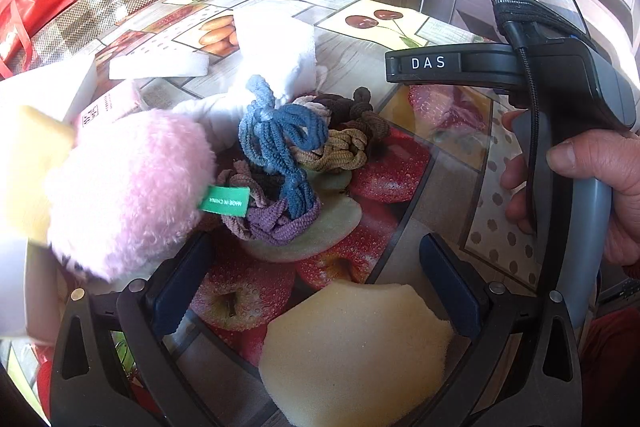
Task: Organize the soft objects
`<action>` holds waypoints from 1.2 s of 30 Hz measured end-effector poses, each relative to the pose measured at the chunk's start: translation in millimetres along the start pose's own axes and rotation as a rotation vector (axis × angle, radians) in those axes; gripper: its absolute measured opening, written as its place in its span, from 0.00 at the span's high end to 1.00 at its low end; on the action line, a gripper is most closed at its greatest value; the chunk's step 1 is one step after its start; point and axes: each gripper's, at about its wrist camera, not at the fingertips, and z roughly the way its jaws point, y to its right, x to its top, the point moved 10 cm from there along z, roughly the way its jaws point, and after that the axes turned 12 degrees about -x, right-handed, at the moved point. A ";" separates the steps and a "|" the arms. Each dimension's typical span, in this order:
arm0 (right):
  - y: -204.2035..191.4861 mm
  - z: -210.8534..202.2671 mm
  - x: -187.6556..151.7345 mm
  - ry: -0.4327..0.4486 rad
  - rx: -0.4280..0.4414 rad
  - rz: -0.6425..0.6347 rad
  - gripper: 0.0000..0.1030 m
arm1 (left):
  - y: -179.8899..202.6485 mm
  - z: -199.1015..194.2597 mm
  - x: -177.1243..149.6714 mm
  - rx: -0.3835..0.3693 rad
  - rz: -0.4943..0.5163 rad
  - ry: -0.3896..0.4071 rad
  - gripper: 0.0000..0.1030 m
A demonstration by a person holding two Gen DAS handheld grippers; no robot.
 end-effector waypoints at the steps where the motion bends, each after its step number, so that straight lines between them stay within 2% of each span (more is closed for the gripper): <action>1: 0.0 0.0 0.1 0.000 0.000 0.000 0.00 | 0.1 0.0 0.1 0.000 0.000 0.000 0.01; 28: 4.0 1.0 0.0 -0.002 0.001 -0.001 0.00 | 0.1 0.0 -0.1 0.000 0.000 0.000 0.01; 32: 2.5 -1.8 1.1 -0.001 0.022 -0.037 0.00 | 0.2 0.0 -0.1 0.000 -0.001 -0.001 0.01; 36: 2.7 -11.0 -2.5 -0.002 0.101 -0.118 0.00 | 0.1 0.0 -0.2 0.001 0.000 -0.001 0.01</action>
